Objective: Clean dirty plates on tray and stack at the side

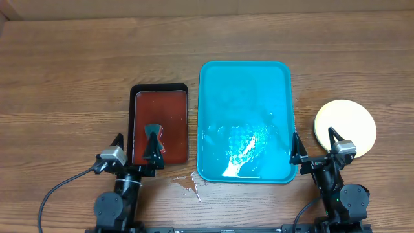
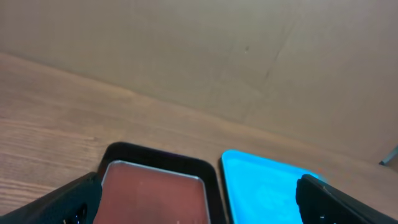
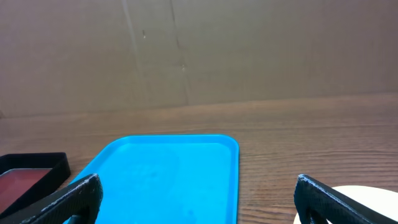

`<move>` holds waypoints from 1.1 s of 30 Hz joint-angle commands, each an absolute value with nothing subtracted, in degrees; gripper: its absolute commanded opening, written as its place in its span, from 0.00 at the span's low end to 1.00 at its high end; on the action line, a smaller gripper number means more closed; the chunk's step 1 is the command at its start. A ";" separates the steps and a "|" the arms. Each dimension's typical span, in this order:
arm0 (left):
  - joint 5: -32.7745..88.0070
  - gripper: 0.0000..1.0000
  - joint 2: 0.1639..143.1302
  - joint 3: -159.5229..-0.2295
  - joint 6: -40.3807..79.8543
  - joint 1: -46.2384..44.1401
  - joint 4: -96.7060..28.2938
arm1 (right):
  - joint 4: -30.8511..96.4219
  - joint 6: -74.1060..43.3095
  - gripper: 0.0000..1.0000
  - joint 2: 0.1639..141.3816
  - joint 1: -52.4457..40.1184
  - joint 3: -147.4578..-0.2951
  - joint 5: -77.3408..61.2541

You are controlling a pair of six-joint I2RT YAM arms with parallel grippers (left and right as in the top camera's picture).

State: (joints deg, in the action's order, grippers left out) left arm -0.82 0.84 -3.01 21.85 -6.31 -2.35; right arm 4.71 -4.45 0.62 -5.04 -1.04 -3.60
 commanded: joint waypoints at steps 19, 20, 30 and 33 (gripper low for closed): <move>-0.38 1.00 0.25 -0.27 21.41 -6.00 -4.32 | 4.38 -4.49 1.00 0.16 -5.45 -0.45 -3.05; -0.38 1.00 0.25 -0.27 21.41 -6.00 -4.32 | 4.38 -4.49 1.00 0.16 -5.45 -0.45 -3.05; -0.38 1.00 0.25 -0.27 21.41 -6.00 -4.32 | 4.38 -4.49 1.00 0.16 -5.45 -0.45 -3.05; -0.38 1.00 0.25 -0.27 21.41 -6.00 -4.32 | 4.38 -4.49 1.00 0.16 -5.45 -0.45 -3.05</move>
State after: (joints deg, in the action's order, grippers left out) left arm -0.82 0.75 -0.47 21.89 -6.31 -4.43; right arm 4.69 -4.47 0.62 -5.04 -1.04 -3.57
